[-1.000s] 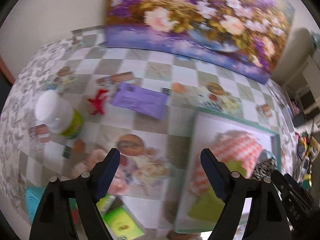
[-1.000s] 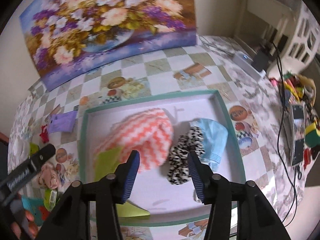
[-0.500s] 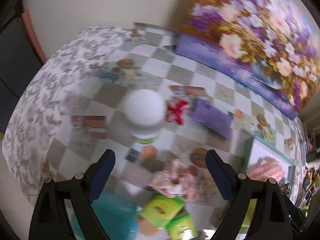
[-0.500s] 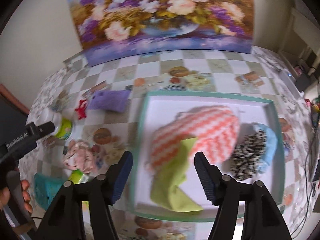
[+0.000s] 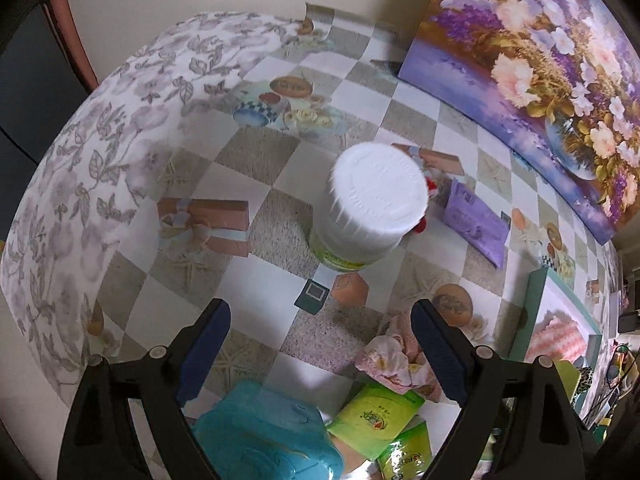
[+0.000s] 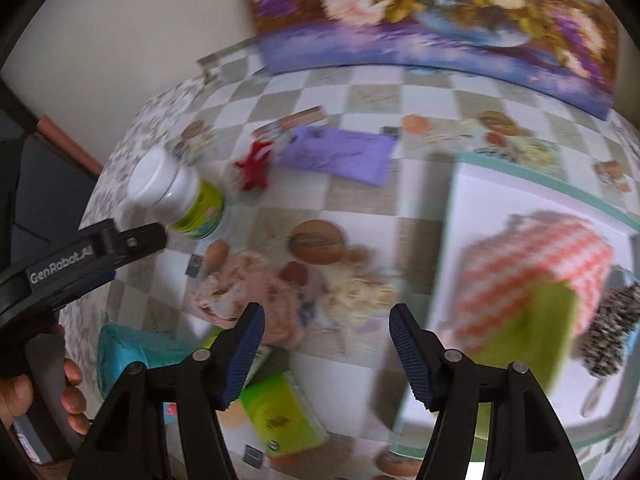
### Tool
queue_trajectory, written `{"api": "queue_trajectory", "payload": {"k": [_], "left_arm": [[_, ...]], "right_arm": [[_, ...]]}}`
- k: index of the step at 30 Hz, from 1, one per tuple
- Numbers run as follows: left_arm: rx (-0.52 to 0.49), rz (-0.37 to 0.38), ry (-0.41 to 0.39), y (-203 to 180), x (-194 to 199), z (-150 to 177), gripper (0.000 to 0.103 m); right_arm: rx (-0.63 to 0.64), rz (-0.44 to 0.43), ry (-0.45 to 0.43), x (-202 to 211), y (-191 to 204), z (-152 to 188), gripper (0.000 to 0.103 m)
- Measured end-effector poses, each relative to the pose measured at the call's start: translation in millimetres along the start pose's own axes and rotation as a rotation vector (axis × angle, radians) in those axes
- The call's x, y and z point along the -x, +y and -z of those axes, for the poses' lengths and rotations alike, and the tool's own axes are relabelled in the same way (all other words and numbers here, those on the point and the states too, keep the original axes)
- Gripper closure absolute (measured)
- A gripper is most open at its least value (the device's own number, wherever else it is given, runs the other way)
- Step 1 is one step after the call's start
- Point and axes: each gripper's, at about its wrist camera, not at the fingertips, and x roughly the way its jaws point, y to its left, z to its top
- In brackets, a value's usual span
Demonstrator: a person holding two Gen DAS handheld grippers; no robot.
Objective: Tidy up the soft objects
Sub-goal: 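Move the right gripper back to the pink floral cloth, then grasp the pink floral cloth with the right gripper while the left grasps a green tissue pack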
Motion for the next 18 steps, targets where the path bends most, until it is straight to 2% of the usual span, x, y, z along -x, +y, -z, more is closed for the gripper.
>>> {"api": "queue_trajectory", "payload": {"k": [10,16,17,18], "left_arm": [[0.028,-0.043,0.029,15.8,-11.3,-3.8,0.011],[0.036,-0.022,0.033,18.8,-10.9,-4.7,0.011],[0.035,-0.018,0.037,18.1,-11.2,-4.9,0.011],[0.034,-0.013,0.040,17.5,-11.8,-4.6,0.011]], "right_arm": [[0.057,-0.063,0.041,-35.2,31.4,-3.0,0.035],[0.073,-0.052,0.059,-50.5,37.4,-1.3,0.035],[0.073,-0.052,0.057,-50.1,36.8,-1.0,0.037],[0.075,-0.050,0.052,-49.5,36.1,-1.1,0.045]]}}
